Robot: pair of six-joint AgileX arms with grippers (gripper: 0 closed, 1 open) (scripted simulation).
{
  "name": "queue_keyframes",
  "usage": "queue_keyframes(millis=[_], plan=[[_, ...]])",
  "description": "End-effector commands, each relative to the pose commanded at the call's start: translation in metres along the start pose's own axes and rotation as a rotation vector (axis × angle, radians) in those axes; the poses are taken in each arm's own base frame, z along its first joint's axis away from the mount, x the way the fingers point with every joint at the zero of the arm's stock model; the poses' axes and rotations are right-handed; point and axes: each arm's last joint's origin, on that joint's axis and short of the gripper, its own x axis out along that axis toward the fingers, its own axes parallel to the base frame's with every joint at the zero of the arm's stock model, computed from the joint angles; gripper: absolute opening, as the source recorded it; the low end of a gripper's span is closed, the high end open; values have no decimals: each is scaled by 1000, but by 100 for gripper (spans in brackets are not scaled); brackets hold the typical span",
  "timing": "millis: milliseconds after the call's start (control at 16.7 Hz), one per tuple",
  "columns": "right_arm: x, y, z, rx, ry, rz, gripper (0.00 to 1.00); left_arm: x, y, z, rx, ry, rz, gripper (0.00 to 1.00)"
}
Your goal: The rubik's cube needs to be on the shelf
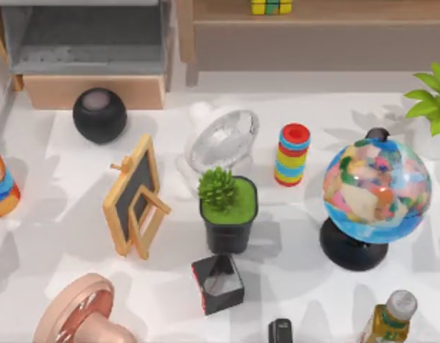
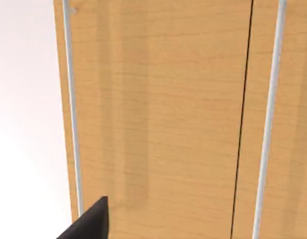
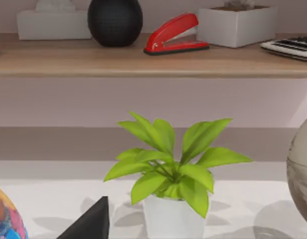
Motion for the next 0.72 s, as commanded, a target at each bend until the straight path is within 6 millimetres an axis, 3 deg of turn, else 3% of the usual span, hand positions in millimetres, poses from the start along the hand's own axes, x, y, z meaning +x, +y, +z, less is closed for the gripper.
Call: queue_keyframes(millis=[180, 360, 540, 720], plan=[[0, 0, 0, 0, 0, 0, 100, -43, -22, -21, 50, 52, -119, 100], [0, 0, 0, 0, 0, 0, 100, -73, -48, -26, 25, 66, -238, 100], [0, 0, 0, 0, 0, 0, 100, -87, -65, -24, -6, 62, -305, 100], [0, 0, 0, 0, 0, 0, 100, -87, -65, -24, -6, 61, -307, 100]])
